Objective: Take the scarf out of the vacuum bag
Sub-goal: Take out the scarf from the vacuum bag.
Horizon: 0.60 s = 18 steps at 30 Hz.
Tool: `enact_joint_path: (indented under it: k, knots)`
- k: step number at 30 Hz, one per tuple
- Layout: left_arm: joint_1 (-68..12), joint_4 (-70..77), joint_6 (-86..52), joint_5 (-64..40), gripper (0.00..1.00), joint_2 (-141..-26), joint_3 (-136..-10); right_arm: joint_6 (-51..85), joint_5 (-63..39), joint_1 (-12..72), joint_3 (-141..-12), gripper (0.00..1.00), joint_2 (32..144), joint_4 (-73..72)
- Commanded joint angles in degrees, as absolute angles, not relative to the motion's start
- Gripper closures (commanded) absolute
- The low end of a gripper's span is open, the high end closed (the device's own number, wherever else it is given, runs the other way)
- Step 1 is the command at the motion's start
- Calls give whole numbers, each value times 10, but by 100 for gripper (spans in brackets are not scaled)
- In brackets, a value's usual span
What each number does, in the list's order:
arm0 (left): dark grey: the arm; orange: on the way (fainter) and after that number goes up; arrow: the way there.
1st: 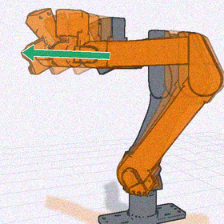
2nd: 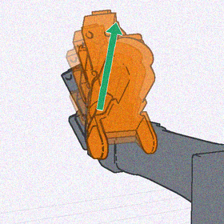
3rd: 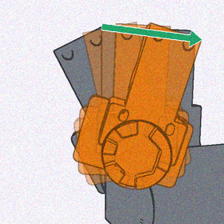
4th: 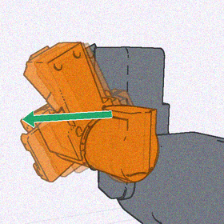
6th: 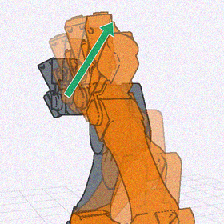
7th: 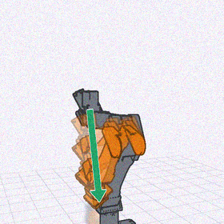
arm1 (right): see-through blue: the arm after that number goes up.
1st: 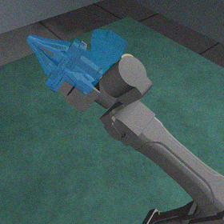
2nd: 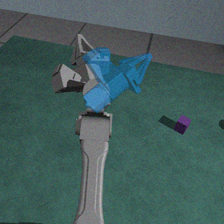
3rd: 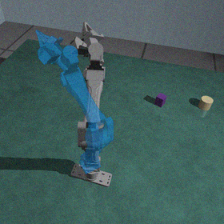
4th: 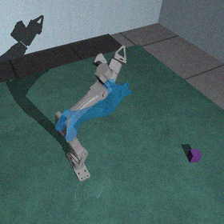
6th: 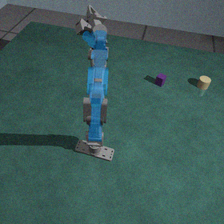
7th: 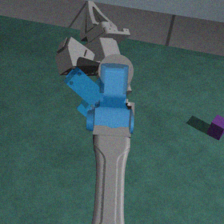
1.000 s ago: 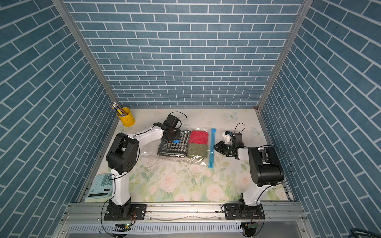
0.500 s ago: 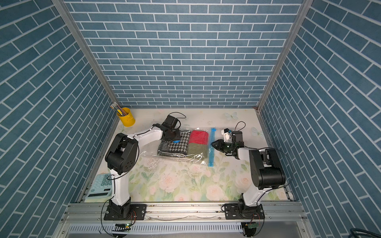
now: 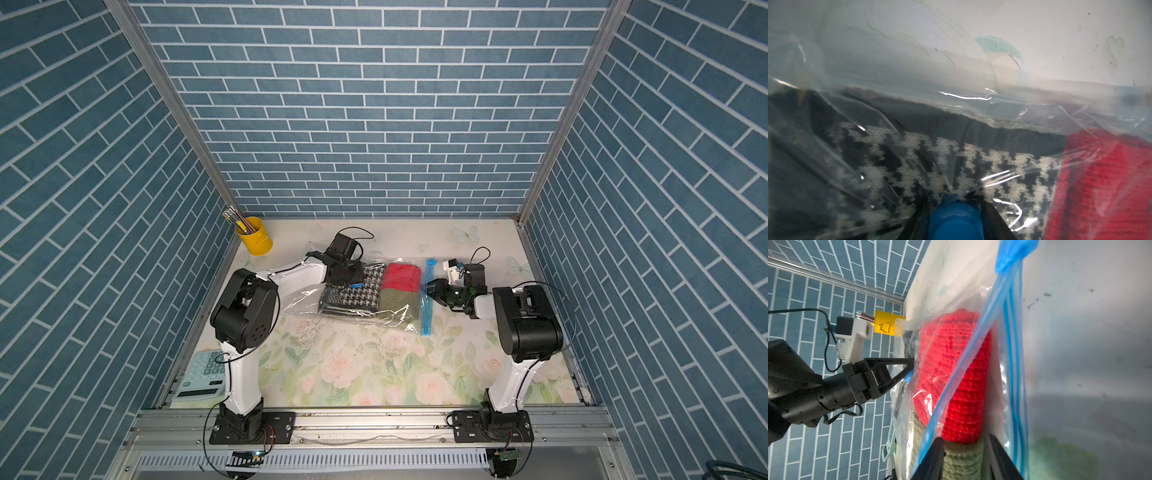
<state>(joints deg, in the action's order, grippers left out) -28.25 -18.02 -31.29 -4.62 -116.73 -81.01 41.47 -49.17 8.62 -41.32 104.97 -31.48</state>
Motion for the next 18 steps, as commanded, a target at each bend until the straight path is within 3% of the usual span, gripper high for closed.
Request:
enact_joint_path:
  k: [1,4,9,13,18]
  knots:
    - [-290,-228,-319,-86,54,-1186,-784,465,-534,88,-424,51,1069,-401]
    - [-290,-228,-318,-86,54,-1185,-784,484,-536,88,-426,32,1078,-424]
    - [-289,-230,-317,-86,54,-1183,-783,483,-522,88,-449,16,1091,-394]
    - [-289,-231,-318,-85,54,-1185,-785,476,-509,93,-476,17,1106,-359]
    - [-290,-232,-317,-87,54,-1186,-784,474,-503,110,-513,24,1132,-332]
